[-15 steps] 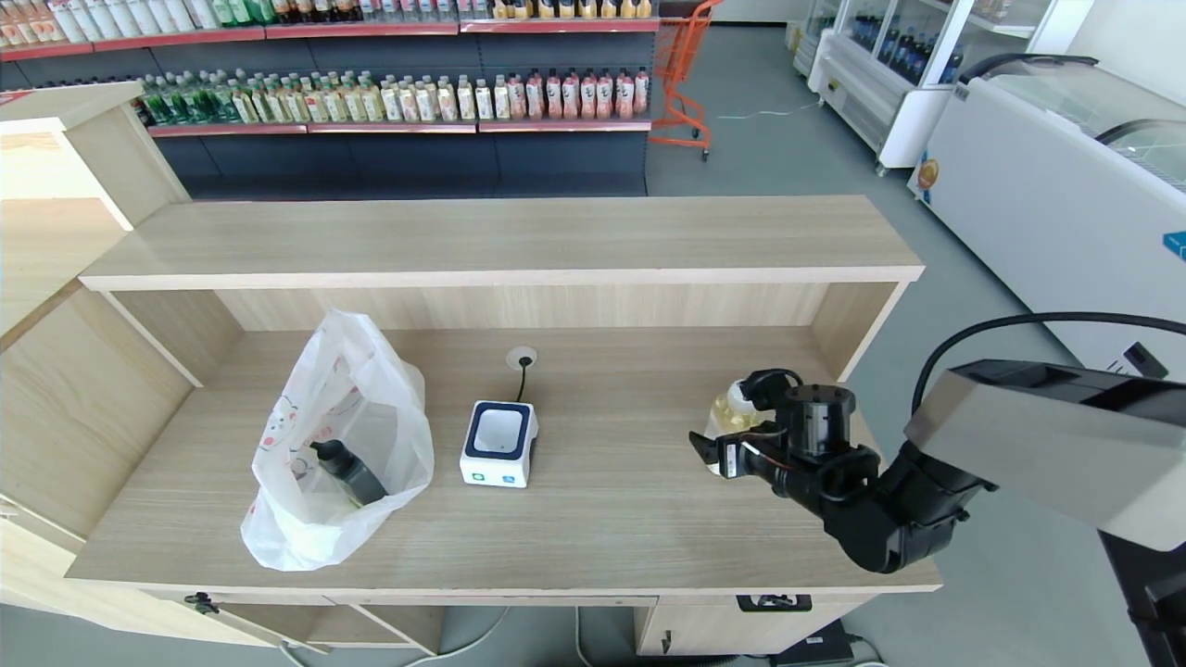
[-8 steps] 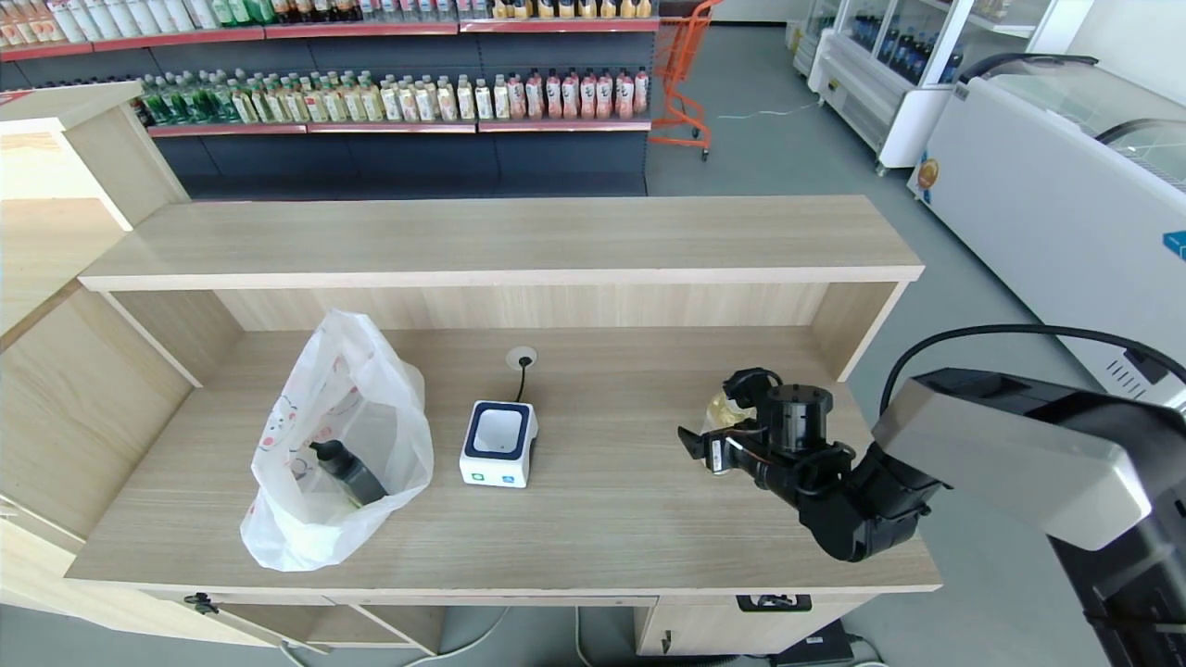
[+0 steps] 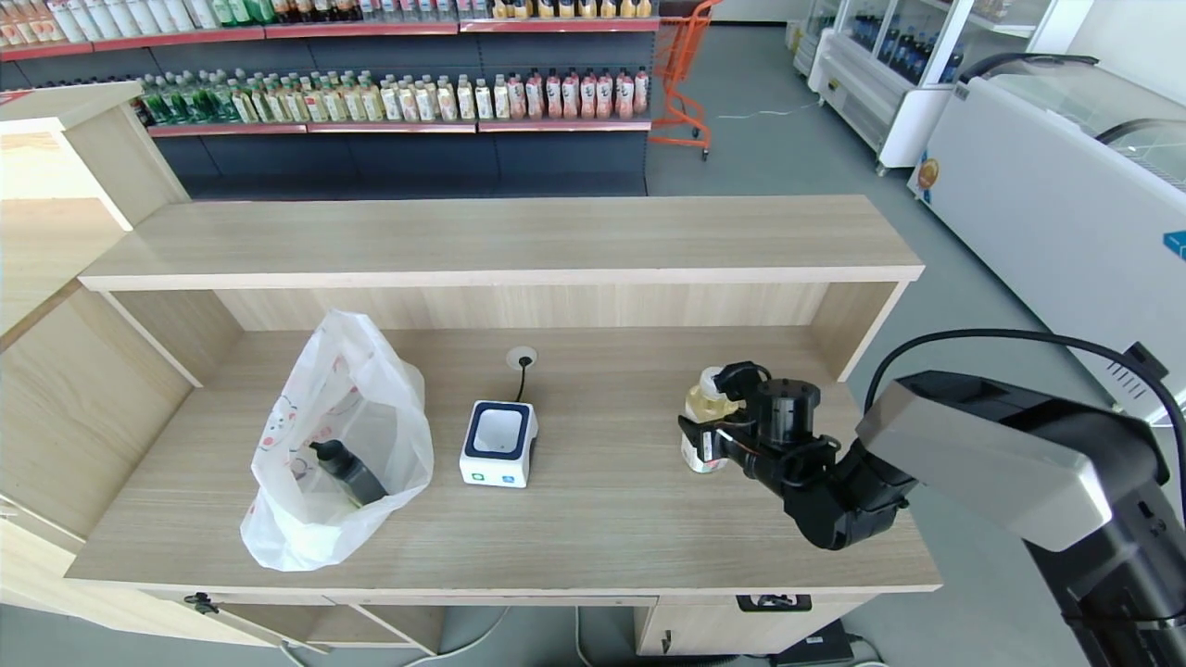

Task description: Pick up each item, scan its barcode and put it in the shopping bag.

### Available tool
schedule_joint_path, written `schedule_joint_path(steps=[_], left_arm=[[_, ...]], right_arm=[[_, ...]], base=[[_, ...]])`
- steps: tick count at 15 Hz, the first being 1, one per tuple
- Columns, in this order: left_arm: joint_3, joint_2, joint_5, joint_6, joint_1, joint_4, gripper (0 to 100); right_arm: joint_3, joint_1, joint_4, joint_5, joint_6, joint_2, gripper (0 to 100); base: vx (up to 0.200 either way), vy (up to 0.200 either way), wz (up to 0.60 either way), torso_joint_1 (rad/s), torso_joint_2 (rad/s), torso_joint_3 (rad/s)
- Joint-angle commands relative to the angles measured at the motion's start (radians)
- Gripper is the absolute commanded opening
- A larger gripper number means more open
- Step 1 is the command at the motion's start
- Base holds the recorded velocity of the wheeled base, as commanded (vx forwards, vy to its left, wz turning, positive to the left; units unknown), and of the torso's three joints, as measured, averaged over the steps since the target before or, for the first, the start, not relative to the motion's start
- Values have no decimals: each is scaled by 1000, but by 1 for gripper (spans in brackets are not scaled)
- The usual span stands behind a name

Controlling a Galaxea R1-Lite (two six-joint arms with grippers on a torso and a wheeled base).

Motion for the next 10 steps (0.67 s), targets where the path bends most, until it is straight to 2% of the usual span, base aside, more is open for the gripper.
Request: schedule_joint_path(steps=[1,5,6,8,10], left_arm=[[0,0,0,0,0,0,100],[0,0,0,0,0,0,100],[0,0,0,0,0,0,100],[0,0,0,0,0,0,100],[0,0,0,0,0,0,100]], right_arm=[[7,0,-8,-2,-20,2,0],[23,-3,-6,3,-8,-50,0],[63,-4,0,46,67,-142,0],[155,-27,86,190,145,-329,0],[245,-38,149,403,218,-492,0]], base=[[0,0,0,0,0,0],[0,0,0,0,0,0],[0,0,0,0,0,0],[0,0,0,0,0,0],[0,0,0,0,0,0]])
